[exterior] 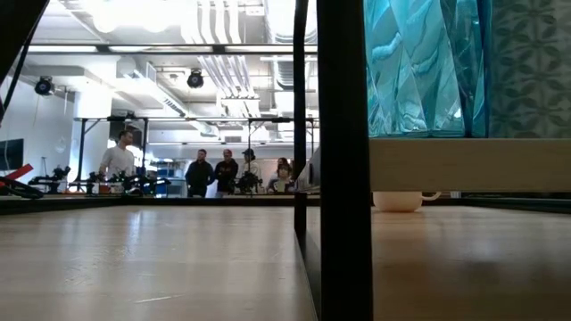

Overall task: Stack small to large cups/mugs on shelf
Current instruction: Put the green patterned mug on the shelf

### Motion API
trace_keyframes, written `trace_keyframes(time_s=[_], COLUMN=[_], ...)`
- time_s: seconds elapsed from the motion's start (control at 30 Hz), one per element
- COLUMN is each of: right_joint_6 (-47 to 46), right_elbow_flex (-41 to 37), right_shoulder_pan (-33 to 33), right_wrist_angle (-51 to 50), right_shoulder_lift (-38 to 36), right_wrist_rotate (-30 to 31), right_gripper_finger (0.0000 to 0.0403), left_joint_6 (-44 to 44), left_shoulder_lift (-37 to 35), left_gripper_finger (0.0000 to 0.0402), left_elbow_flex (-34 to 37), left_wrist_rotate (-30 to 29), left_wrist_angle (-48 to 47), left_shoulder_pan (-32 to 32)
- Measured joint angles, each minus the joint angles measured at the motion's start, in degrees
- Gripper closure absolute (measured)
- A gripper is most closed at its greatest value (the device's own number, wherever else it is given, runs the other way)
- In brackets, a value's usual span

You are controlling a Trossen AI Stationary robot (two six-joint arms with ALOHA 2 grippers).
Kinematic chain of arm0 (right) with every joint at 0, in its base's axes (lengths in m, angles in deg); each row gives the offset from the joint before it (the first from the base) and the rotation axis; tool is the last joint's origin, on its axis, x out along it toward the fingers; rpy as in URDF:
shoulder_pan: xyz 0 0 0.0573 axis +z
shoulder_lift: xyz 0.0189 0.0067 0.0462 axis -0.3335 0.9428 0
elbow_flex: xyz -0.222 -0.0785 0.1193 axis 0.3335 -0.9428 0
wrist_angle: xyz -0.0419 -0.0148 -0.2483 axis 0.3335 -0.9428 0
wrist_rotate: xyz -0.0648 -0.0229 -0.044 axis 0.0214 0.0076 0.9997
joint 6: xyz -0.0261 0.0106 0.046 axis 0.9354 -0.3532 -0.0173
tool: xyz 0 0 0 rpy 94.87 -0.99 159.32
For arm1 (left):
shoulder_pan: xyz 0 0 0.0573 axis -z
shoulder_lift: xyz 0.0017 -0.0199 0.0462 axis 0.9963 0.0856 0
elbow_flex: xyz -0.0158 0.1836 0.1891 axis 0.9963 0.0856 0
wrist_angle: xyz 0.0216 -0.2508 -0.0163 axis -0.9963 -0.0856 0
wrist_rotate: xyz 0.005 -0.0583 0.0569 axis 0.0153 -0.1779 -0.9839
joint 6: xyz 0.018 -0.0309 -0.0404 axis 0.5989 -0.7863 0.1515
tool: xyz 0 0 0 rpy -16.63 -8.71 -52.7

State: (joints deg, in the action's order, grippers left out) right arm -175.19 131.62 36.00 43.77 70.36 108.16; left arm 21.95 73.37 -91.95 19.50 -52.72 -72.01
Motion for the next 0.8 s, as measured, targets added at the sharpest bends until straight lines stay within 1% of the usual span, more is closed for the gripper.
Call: trace_keyframes(time_s=[0.23,0.4,0.5,0.63,0.77,0.8], right_joint_6=[-0.05,-0.54,-0.14,3.96,9.53,10.76], right_elbow_flex=[0.00,0.00,0.00,0.50,1.68,1.96], right_shoulder_pan=[0.00,0.00,0.00,0.26,0.43,0.40], right_wrist_angle=[0.22,0.28,0.43,0.26,0.25,0.33], right_shoulder_lift=[0.00,-0.17,-1.28,-3.68,-6.45,-7.13], right_wrist_rotate=[0.48,-0.20,-2.73,-5.25,-5.92,-6.92], right_gripper_finger=[0.0290,0.0282,0.0283,0.0287,0.0289,0.0289], left_joint_6=[-0.02,-0.04,-0.04,-0.05,-0.09,-0.11], left_shoulder_lift=[0.00,0.00,0.00,0.00,0.00,0.00], left_gripper_finger=[0.0354,0.0354,0.0354,0.0354,0.0354,0.0354], left_elbow_flex=[0.00,0.00,0.00,0.00,0.00,0.00], left_wrist_rotate=[0.02,0.02,0.02,0.01,0.02,0.02], left_wrist_angle=[0.01,0.01,0.01,0.01,0.03,0.05], left_shoulder_pan=[0.00,0.00,0.00,0.00,0.00,0.00])
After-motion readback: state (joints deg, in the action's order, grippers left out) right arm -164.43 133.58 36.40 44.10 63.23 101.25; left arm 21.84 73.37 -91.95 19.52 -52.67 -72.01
